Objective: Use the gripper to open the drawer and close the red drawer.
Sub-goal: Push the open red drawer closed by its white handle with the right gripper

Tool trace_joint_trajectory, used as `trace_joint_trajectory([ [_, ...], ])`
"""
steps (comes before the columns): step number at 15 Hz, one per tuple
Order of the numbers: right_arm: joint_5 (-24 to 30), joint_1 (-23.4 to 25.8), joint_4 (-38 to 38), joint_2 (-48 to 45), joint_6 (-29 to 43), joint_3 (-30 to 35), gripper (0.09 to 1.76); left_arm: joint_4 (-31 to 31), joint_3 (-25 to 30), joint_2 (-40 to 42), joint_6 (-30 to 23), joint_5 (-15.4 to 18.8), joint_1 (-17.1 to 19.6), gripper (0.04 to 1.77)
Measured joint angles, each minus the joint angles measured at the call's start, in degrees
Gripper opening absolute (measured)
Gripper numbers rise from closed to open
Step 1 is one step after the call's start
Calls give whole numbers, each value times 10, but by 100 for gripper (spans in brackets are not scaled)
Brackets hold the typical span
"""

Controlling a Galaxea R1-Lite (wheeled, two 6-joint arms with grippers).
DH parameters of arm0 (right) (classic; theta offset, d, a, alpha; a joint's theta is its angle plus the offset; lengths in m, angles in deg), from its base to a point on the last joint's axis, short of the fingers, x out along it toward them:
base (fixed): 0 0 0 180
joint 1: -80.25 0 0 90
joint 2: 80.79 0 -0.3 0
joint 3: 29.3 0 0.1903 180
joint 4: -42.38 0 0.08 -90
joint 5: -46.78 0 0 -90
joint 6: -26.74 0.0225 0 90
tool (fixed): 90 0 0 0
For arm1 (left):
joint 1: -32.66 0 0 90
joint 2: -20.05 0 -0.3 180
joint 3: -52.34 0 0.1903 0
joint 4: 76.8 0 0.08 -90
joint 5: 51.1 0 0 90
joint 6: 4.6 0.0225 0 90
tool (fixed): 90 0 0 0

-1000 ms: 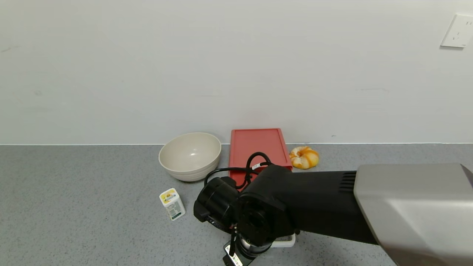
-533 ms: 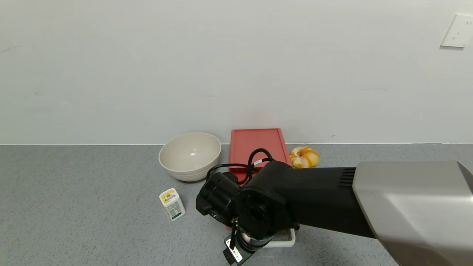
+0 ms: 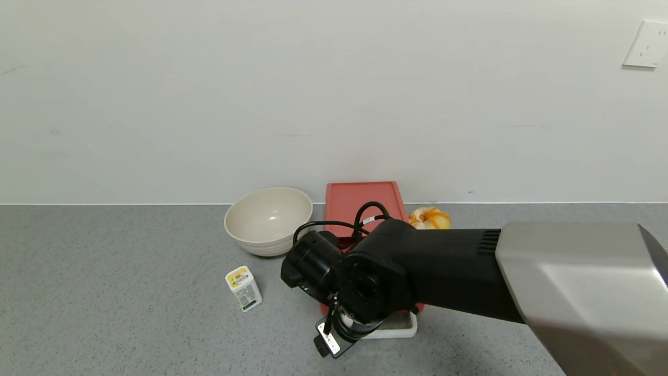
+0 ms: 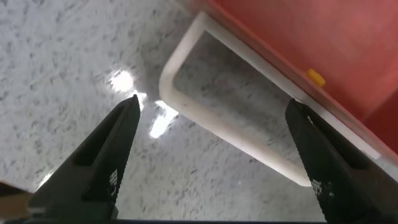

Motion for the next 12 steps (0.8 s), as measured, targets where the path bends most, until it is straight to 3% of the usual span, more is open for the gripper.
trace_joint_trajectory([
  [12,0,31,73,2,-43,-2,171,0,0,0,0,0,0,172],
])
